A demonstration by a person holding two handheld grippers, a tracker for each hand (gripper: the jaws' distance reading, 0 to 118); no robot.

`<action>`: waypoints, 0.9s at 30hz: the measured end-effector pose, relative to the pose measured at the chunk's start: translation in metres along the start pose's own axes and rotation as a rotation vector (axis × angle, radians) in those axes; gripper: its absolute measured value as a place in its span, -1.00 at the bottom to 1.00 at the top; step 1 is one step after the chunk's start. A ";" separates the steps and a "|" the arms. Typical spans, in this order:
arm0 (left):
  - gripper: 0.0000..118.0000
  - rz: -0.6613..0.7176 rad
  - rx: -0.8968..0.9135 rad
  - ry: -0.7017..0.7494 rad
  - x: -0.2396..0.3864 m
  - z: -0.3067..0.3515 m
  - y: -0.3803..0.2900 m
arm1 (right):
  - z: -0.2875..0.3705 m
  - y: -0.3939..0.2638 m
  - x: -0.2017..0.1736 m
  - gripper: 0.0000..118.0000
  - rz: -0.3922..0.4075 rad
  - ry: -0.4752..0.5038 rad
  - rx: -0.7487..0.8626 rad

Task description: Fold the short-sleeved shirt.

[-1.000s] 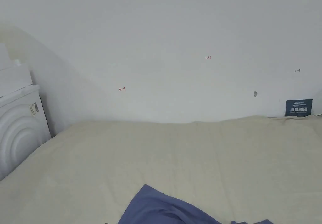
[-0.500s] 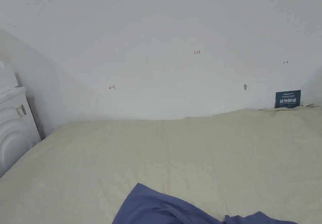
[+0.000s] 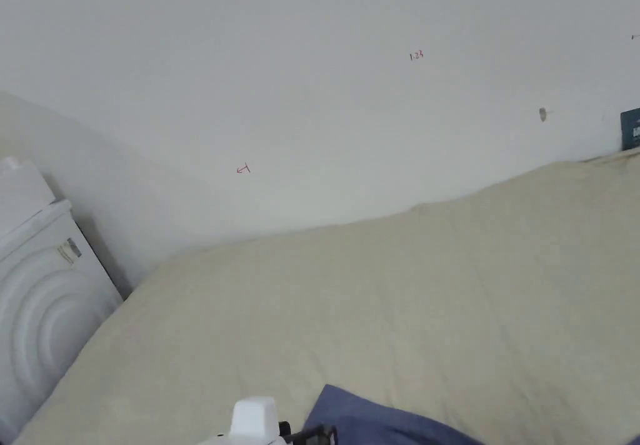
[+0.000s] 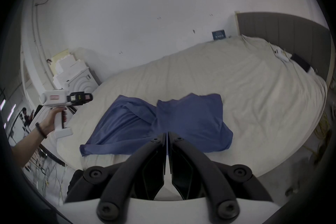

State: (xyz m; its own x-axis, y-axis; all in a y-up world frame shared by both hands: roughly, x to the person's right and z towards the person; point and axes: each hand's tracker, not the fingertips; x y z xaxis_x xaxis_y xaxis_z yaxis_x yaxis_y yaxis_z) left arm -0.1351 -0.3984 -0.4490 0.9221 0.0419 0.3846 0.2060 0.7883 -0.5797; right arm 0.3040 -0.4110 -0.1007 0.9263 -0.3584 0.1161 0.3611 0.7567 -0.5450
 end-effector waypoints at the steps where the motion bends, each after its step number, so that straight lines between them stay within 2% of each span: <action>1: 0.32 -0.017 -0.032 -0.006 -0.004 -0.023 0.007 | -0.004 -0.001 0.004 -0.95 -0.020 -0.007 -0.015; 8: 0.36 -0.045 -0.163 0.109 -0.036 -0.157 0.023 | -0.021 -0.005 0.035 -0.95 -0.160 -0.087 -0.056; 12: 0.39 0.035 -0.200 0.091 -0.055 -0.191 0.012 | -0.020 -0.002 0.046 -0.95 -0.144 -0.147 -0.079; 14: 0.53 0.057 -0.227 0.071 -0.056 -0.203 0.003 | -0.019 0.001 0.051 -0.95 -0.141 -0.167 -0.085; 16: 0.67 0.046 -0.160 0.067 -0.054 -0.201 -0.001 | -0.019 0.003 0.053 -0.95 -0.144 -0.186 -0.084; 18: 0.65 0.044 -0.176 0.102 -0.047 -0.204 -0.002 | -0.020 0.004 0.056 -0.96 -0.172 -0.179 -0.078; 21: 0.38 0.017 -0.194 0.129 -0.039 -0.199 0.001 | -0.024 0.004 0.056 -0.95 -0.185 -0.165 -0.077; 22: 0.23 0.016 -0.191 0.126 -0.039 -0.196 0.002 | -0.026 0.005 0.054 -0.95 -0.179 -0.163 -0.078; 25: -0.65 0.004 -0.141 0.107 -0.035 -0.187 -0.001 | -0.031 0.007 0.049 -0.95 -0.154 -0.152 -0.077; 27: -0.71 -0.001 -0.140 0.081 -0.033 -0.188 -0.004 | -0.035 0.010 0.049 -0.95 -0.152 -0.130 -0.077</action>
State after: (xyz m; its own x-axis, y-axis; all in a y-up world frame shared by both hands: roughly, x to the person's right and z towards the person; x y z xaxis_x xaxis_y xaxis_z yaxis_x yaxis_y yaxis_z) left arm -0.1045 -0.5182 -0.5942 0.9440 -0.0127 0.3296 0.2453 0.6950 -0.6759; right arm 0.3491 -0.4398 -0.1293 0.8696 -0.3879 0.3054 0.4932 0.6533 -0.5745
